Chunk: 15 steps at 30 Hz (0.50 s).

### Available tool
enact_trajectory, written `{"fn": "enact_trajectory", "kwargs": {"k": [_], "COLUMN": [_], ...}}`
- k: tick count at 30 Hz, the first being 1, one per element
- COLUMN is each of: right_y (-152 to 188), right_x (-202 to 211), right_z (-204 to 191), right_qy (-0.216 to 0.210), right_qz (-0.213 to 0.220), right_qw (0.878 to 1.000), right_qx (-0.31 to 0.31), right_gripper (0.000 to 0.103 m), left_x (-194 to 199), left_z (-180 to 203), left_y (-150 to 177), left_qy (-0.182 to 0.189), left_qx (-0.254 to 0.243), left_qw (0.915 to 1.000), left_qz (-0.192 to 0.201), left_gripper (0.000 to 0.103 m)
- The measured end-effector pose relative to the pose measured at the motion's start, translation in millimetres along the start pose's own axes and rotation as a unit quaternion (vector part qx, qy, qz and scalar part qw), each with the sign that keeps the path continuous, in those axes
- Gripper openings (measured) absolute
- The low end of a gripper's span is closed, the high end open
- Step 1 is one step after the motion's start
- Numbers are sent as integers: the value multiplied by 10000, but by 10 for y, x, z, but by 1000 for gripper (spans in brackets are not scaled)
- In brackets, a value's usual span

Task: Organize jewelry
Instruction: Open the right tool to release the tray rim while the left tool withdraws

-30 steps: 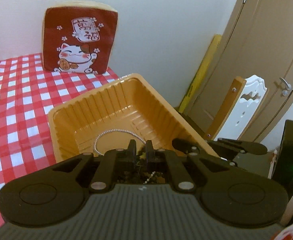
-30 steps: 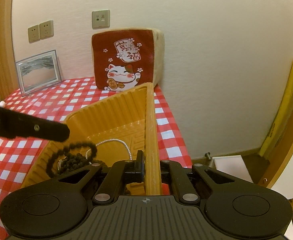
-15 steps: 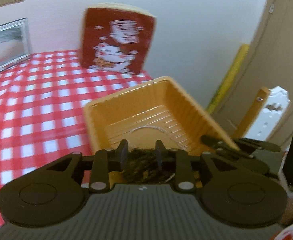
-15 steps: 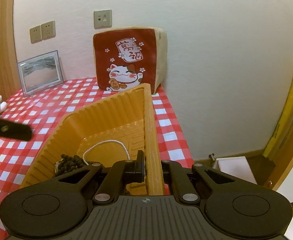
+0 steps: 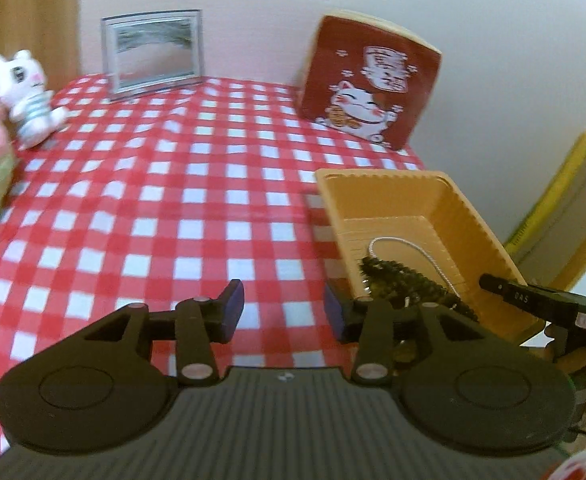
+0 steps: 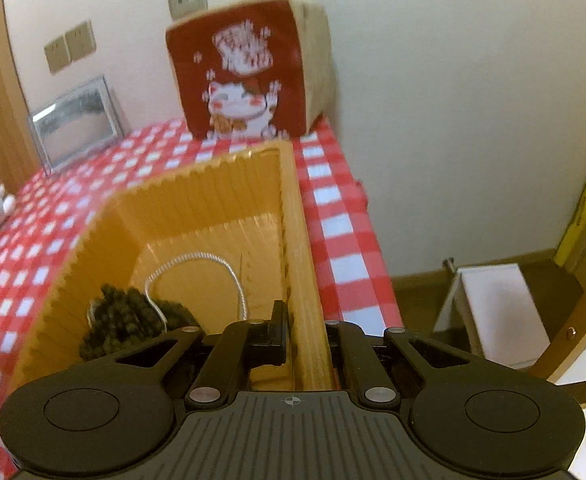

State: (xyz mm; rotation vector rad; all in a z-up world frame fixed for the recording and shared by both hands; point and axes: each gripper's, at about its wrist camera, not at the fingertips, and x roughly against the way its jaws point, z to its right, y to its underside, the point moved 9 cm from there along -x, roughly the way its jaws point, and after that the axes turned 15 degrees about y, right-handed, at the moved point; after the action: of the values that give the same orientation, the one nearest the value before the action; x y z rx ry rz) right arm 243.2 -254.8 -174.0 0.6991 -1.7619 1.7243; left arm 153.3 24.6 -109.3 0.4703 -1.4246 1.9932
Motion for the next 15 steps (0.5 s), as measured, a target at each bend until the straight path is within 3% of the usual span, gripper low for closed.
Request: {"fn": "enact_trajectory", "kwargs": {"k": [1, 2, 3, 5, 7, 15], "right_y": [14, 30, 39, -3, -56, -296], "right_x": [-44, -84, -111, -79, -39, 150], "right_z": [12, 29, 47, 109, 134, 312], "right_qy": [-126, -242, -307, -213, -207, -60], "right_qz": [-123, -238, -299, 1, 224, 399], "right_qw": [9998, 9994, 9991, 9998, 9994, 9992], "right_qx": [30, 29, 30, 39, 184, 37], "right_gripper": [9, 21, 44, 76, 79, 79], "left_x": [32, 63, 96, 175, 265, 593], "left_z": [-6, -8, -8, 0, 11, 91], "left_y": [22, 44, 64, 112, 169, 336], "left_qy": [-69, -138, -193, -303, -412, -926], "left_qx": [32, 62, 88, 157, 200, 236], "left_qw": [10000, 9999, 9998, 9994, 9988, 9952], "left_qz": [21, 39, 56, 105, 149, 217], "left_gripper": [41, 41, 42, 44, 46, 59]}}
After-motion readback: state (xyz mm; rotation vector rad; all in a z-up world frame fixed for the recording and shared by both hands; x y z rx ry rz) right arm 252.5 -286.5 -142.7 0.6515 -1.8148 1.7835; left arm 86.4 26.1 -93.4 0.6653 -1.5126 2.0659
